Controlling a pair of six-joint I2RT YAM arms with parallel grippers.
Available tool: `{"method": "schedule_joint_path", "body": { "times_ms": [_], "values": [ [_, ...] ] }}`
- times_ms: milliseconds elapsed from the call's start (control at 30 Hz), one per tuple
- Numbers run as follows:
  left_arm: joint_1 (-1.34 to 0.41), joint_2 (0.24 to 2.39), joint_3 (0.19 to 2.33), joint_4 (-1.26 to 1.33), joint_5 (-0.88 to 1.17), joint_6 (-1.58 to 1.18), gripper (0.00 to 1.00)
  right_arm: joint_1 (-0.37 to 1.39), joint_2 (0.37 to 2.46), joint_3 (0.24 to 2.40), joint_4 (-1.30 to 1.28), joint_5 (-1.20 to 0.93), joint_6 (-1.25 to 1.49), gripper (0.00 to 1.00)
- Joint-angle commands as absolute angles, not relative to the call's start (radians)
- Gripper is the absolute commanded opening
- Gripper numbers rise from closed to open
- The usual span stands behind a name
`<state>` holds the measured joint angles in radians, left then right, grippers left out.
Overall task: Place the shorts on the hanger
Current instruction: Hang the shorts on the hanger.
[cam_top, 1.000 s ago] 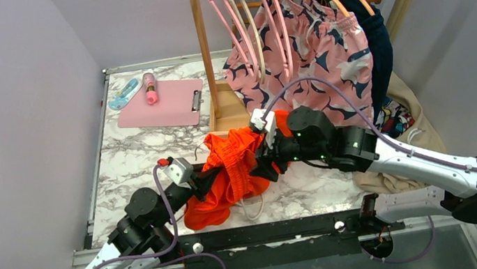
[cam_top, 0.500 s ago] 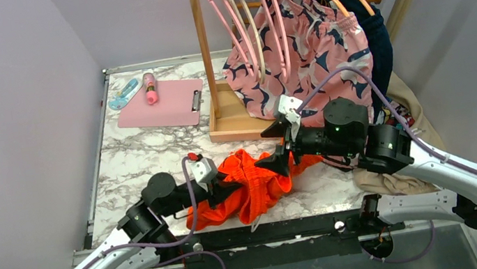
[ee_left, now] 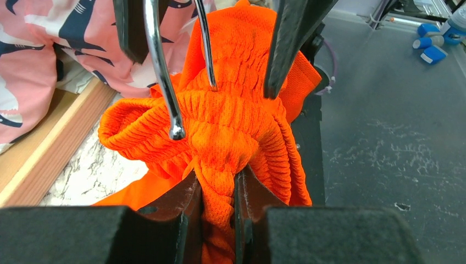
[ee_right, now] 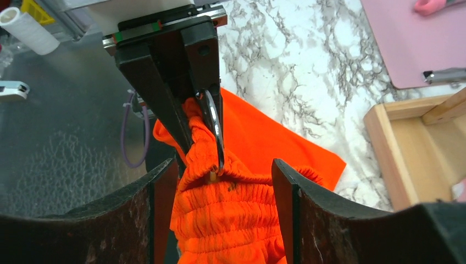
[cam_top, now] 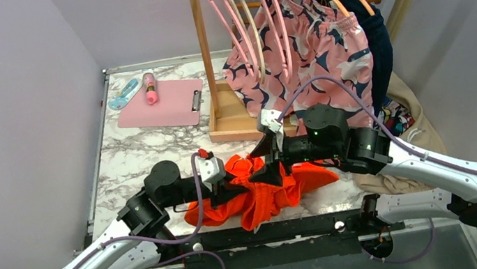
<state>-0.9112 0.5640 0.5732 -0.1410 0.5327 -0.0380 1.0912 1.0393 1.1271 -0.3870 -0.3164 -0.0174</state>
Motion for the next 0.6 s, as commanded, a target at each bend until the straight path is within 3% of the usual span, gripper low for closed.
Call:
{"method": "schedule_joint_path", "body": {
  "times_ms": [0,267,467,567],
  "values": [
    [-0.913,0.571,0.626,-0.075,0.607,-0.015,0.00,1.095,1.032,1.089,-0.283,-0.321,0.058,0.64],
    [-0.913,0.589,0.648,-0.097,0.615,-0.003,0.00,1.095,1.021,1.078,-0.196,-0.303,0.099,0.56],
    [-0.913,0.595,0.650,-0.097,0.610,-0.002,0.00,1.095,1.038,1.062,-0.187,-0.303,0.117,0.34],
    [-0.914,0.590,0.650,-0.098,0.595,-0.002,0.00,1.095,1.035,1.056,-0.181,-0.306,0.117,0.18]
  ]
}}
